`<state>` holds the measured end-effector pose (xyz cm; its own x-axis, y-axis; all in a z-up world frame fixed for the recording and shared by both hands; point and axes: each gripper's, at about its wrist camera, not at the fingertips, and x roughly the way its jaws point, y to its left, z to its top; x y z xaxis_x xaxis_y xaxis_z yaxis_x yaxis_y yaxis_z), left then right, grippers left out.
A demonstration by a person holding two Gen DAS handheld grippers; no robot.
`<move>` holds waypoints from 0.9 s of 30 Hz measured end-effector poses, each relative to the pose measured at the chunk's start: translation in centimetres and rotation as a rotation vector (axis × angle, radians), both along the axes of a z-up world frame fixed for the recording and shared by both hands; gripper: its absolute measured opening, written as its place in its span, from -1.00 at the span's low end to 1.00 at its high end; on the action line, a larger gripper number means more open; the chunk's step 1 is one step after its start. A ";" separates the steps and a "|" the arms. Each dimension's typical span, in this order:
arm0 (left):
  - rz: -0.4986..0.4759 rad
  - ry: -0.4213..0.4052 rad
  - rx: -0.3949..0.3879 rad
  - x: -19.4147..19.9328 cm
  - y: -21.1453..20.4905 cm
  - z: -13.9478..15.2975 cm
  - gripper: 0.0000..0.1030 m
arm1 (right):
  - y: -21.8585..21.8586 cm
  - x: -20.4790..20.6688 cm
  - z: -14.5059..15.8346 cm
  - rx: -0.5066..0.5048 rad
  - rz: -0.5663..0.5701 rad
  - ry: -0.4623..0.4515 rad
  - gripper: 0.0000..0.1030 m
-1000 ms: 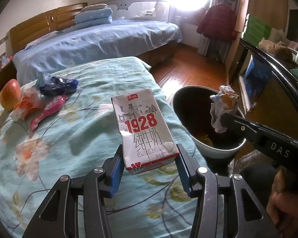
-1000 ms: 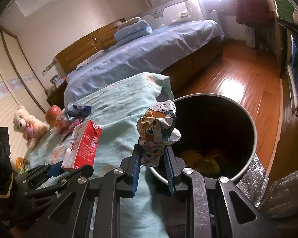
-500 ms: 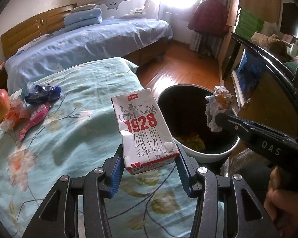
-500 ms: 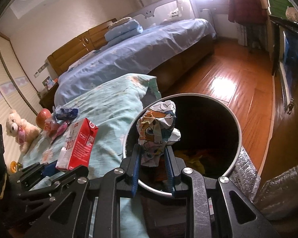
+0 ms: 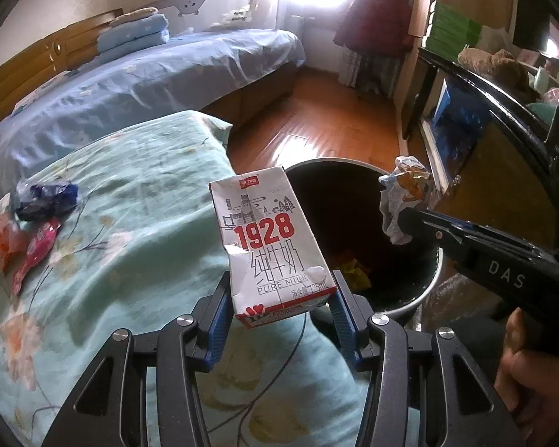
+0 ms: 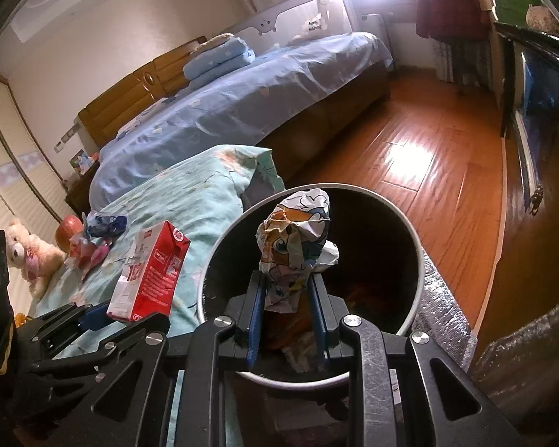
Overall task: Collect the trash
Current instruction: 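Carry the milk carton and printed wrapper over the black bin with both tools, then open both tools to drop the carton and wrapper into the bin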
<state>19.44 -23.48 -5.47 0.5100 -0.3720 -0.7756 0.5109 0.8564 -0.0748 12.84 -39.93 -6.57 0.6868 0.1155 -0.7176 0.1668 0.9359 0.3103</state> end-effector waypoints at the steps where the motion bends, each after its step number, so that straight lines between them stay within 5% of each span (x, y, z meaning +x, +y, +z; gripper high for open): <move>1: -0.002 0.001 0.002 0.2 -0.2 -0.1 -0.08 | -0.2 0.1 -0.1 0.001 0.000 0.003 -0.54; 27: -0.036 0.053 0.014 2.8 -3.7 -1.4 -0.07 | -2.2 2.1 -1.6 0.035 -0.024 0.053 -0.54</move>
